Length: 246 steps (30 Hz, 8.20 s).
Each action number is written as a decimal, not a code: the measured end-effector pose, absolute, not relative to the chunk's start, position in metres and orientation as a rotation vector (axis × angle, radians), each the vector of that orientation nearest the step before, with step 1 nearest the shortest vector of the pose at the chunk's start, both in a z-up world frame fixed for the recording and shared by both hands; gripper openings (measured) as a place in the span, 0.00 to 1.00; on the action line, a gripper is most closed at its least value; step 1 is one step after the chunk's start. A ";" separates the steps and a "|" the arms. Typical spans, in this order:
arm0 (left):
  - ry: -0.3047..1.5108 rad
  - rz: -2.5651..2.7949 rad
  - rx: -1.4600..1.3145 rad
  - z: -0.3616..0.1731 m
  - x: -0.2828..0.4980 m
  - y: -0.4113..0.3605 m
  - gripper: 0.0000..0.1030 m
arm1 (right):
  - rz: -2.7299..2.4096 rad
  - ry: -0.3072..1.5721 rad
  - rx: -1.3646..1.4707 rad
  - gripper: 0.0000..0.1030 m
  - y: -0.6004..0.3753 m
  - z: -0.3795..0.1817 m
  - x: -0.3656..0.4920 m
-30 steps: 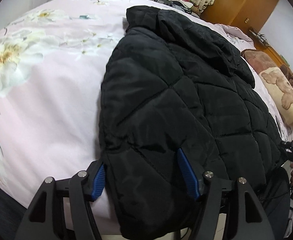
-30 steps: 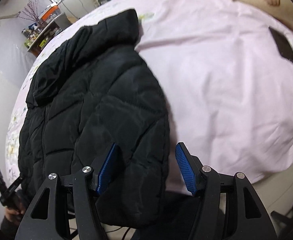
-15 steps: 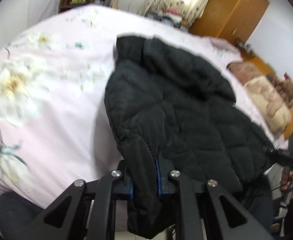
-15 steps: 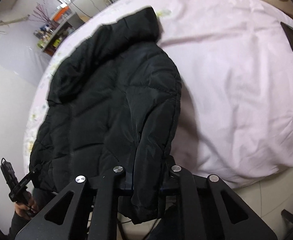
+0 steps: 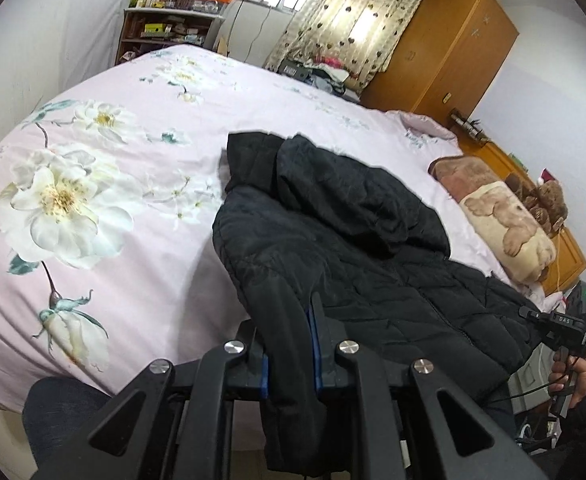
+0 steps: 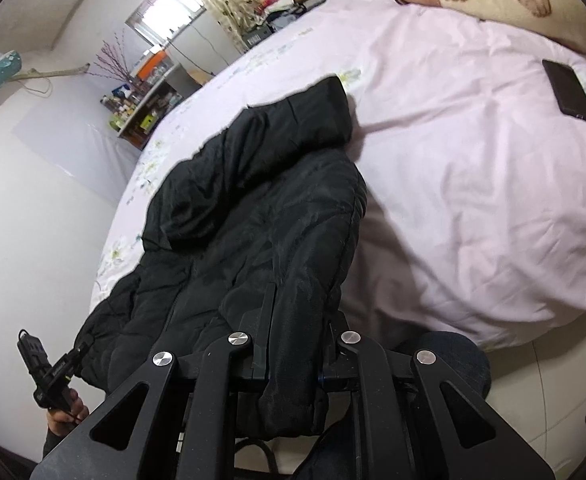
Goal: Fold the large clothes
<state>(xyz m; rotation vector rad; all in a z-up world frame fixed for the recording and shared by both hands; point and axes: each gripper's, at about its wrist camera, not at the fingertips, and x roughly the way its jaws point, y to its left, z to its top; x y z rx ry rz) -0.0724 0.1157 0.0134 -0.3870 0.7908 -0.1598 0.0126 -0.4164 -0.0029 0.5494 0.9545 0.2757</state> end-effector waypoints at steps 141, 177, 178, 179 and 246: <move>0.847 -0.233 -0.110 -0.076 0.332 -0.026 0.50 | 0.075 0.883 0.073 0.39 -0.297 -0.088 0.347; 0.738 -0.091 -0.133 -0.098 0.318 0.060 0.51 | 0.034 0.744 0.073 0.38 -0.300 -0.101 0.309; 0.736 -0.090 -0.134 -0.100 0.318 0.060 0.51 | 0.034 0.741 0.074 0.38 -0.301 -0.101 0.309; 0.734 -0.089 -0.134 -0.101 0.317 0.060 0.51 | 0.035 0.740 0.075 0.38 -0.301 -0.102 0.308; 0.779 -0.054 -0.021 -0.022 0.247 0.054 0.51 | 0.077 0.821 0.008 0.40 -0.308 -0.027 0.250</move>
